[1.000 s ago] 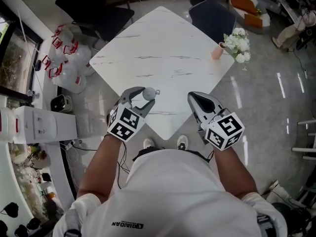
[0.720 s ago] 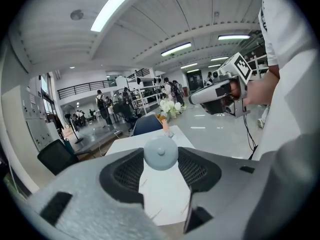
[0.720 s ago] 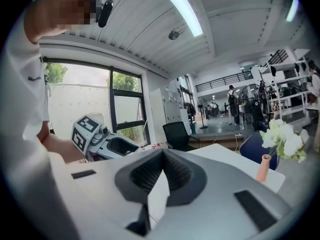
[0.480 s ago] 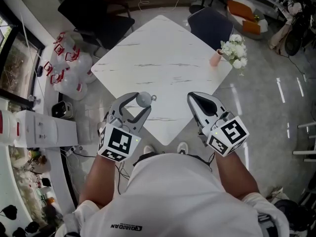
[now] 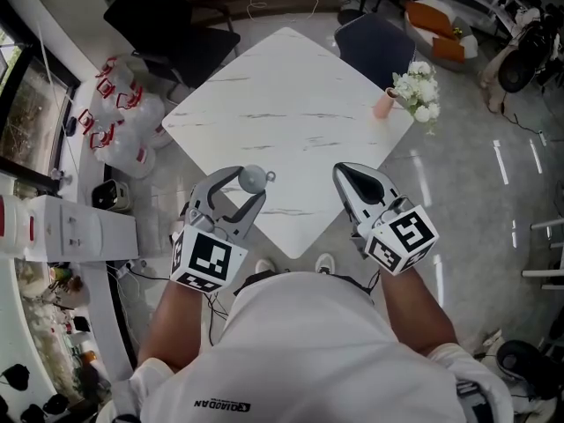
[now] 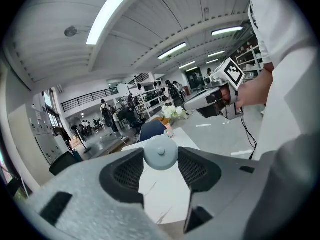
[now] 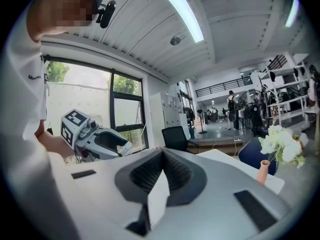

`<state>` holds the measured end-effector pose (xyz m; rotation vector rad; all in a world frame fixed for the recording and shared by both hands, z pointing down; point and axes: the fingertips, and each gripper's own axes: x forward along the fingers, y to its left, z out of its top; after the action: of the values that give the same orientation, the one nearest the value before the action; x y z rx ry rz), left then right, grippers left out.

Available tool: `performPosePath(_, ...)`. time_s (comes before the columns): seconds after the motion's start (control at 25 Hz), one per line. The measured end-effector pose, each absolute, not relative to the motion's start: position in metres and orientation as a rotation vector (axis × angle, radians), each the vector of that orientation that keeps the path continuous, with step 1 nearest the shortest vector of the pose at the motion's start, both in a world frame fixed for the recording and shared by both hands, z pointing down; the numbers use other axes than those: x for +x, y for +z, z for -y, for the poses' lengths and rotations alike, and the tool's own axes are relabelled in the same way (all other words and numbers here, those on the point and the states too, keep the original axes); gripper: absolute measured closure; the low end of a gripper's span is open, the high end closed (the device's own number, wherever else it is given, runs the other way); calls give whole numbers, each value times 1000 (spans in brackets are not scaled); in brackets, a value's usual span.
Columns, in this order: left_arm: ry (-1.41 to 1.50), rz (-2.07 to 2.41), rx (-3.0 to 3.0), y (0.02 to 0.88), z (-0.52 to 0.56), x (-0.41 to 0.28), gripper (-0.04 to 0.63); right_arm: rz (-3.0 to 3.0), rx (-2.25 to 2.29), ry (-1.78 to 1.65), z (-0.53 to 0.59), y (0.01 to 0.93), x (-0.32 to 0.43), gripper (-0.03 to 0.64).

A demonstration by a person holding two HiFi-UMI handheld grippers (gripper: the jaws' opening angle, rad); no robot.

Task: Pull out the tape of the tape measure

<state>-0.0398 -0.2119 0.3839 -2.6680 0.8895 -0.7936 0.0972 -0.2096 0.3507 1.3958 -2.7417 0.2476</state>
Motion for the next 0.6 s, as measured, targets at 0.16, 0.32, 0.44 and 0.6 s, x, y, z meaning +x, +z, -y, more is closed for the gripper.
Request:
performPosePath(0.16, -803, -883, -2664, 383, 211, -36, 373, 2746, 1400, 246, 208, 350, 99, 611)
performPosePath(0.32, -797, -877, -2665, 384, 209, -34, 373, 2756, 1407, 239, 207, 349, 99, 609)
performPosePath(0.44, -792, -881, -2668, 384, 208, -33, 373, 2768, 1407, 239, 206, 346, 99, 582)
performPosePath(0.6, -796, -886, -2669, 385, 210, -34, 373, 2772, 1414, 248, 205, 346, 98, 567)
